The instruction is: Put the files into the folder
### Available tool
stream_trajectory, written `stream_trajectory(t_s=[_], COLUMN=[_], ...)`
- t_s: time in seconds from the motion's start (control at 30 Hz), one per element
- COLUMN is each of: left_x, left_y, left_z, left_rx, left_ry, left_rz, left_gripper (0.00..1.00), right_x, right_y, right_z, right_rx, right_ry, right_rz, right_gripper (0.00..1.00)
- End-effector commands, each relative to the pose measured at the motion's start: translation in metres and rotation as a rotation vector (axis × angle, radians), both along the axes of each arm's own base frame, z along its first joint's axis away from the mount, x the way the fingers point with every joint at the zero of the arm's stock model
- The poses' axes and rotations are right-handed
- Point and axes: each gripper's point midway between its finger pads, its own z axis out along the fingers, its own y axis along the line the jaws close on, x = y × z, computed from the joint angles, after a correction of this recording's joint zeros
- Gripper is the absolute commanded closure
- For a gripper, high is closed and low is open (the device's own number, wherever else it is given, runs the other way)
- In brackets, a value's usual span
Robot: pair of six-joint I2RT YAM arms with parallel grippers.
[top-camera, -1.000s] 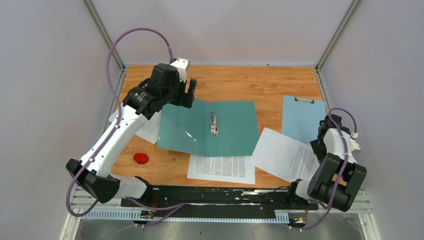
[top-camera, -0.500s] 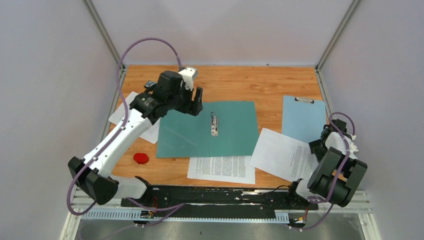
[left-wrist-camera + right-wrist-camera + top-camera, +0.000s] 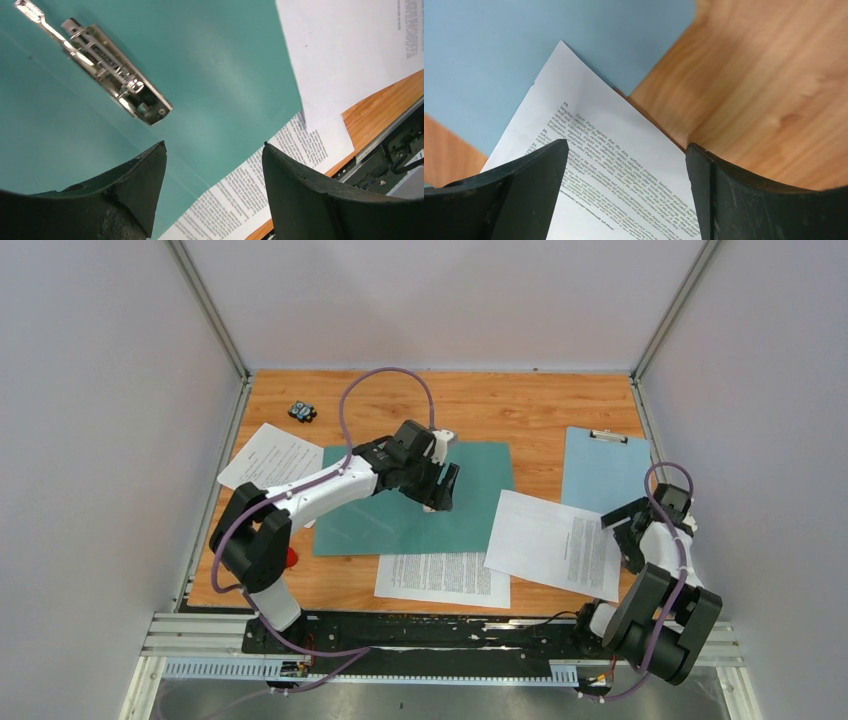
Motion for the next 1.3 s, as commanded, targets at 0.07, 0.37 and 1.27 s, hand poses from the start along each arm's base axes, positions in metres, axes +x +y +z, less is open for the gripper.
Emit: stream_trajectory(t_s=[0.07,0.37,1.27], left_x=[0.005,0.007,0.006], left_y=[-0.046,-0.061,-0.047], left_z=[-0.006,-0.032,-0.077], left_rx=[-0.119,-0.122,-0.022], left_ry=[-0.018,0.011,0.040], left_rz=[-0.060,-0.071,-0.054], left_gripper=[0.23,0.23,0.35], right_x=[0.029,0.048,0.066], right_y=[0.050,0.088,0.109], right_z=[0.008,0.033,0.066], right_rx=[0.168,0.251,0.210], right_ry=[-0.218,-0.428,-0.595], right_rz=[0.198,0.394,0.640], right_gripper=[0.12,0.16,0.15])
